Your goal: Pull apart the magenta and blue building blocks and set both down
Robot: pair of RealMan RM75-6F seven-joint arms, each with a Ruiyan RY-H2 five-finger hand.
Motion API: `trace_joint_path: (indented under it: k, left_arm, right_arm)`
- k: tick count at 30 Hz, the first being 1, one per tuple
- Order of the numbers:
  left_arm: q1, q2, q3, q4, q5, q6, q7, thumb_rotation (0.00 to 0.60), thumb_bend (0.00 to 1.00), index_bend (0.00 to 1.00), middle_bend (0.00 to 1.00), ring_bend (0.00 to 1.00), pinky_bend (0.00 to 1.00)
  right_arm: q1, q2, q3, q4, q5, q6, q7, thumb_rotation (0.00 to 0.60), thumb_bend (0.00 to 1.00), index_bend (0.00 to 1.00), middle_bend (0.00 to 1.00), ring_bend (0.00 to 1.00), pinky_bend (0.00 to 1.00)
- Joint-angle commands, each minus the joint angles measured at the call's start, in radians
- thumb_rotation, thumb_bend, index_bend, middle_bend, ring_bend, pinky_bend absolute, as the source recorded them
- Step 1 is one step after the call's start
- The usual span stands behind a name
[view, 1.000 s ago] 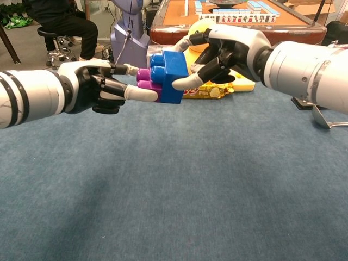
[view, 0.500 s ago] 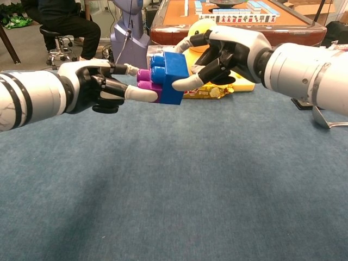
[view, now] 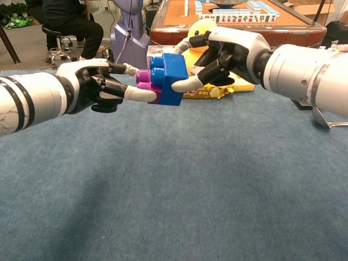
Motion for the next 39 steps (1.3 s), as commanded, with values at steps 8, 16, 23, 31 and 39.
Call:
trace_joint_path:
  k: [8,16,23,31,39]
  left_arm:
    - [0.015,-0.033,-0.013,0.011,0.03,0.047,0.006,0.6,0.0,0.51,1.0,1.0,1.0]
    - [0.027,-0.041,-0.018,0.015,0.039,0.053,0.011,0.6,0.0,0.53,1.0,1.0,1.0]
    - [0.037,-0.044,-0.022,0.017,0.039,0.05,0.014,0.6,0.0,0.53,1.0,1.0,1.0]
    - [0.049,-0.038,-0.023,0.017,0.036,0.043,0.019,0.6,0.0,0.53,1.0,1.0,1.0]
    - [0.064,-0.024,-0.004,0.018,0.038,0.029,0.033,0.6,0.0,0.53,1.0,1.0,1.0]
  right_arm:
    - [-0.005,0.003,-0.002,-0.001,-0.004,0.004,0.001,0.6,0.3,0.55,1.0,1.0,1.0]
    - [-0.013,0.008,-0.006,-0.006,-0.006,0.009,0.002,0.6,0.31,0.55,1.0,1.0,1.0]
    - [-0.02,0.014,-0.01,-0.01,-0.008,0.012,0.004,0.6,0.31,0.55,1.0,1.0,1.0]
    - [-0.037,0.028,-0.021,-0.021,-0.016,0.019,0.006,0.6,0.31,0.55,1.0,1.0,1.0]
    - [-0.057,0.054,-0.037,-0.031,-0.017,0.023,0.0,0.6,0.31,0.55,1.0,1.0,1.0]
